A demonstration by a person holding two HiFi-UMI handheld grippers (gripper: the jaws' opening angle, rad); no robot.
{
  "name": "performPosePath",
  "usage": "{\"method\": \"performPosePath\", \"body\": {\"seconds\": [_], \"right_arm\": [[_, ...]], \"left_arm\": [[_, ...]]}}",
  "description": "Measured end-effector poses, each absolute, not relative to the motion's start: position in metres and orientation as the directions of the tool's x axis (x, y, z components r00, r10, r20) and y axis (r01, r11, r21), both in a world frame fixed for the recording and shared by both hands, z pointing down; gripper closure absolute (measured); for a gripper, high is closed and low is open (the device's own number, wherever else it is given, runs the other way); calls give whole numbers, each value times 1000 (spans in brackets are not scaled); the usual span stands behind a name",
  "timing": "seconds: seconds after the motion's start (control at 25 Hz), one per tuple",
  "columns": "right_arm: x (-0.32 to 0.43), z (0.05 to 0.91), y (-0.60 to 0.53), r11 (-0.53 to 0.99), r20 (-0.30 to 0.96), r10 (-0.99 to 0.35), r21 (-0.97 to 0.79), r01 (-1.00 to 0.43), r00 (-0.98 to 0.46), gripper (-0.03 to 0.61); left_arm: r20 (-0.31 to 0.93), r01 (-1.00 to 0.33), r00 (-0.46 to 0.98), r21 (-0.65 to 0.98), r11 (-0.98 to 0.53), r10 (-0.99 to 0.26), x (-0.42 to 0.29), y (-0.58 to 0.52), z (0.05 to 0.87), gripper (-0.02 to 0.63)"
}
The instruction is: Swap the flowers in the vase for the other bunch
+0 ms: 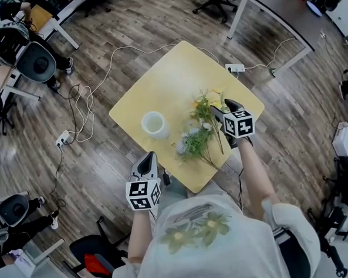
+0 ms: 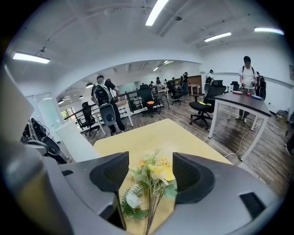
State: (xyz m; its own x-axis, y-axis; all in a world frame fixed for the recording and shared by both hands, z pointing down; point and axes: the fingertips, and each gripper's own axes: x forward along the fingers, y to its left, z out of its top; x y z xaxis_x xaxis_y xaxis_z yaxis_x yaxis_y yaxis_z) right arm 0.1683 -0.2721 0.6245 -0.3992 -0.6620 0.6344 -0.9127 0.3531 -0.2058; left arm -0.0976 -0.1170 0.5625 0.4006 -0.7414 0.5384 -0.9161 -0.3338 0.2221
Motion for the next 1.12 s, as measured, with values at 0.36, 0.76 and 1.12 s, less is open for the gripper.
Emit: {"method": "performPosePath", "body": {"seconds": [0.36,0.76,1.12], "right_arm": [[171,659,-295,313,700,-622,-190,-931,-351,301],[171,705,-314,257,767,-557,-207,-944,-320,291],[170,739,-327,241,817,-503,-183,-953,-284,291]], "left_arm": [[580,-918,396,232,-322,-712,-97,-127,581,595],[604,-920,392,247,-304,-694,-94,-138,598,595],[617,-924,383,248,-291,-688,-96,-142,604,596]]}}
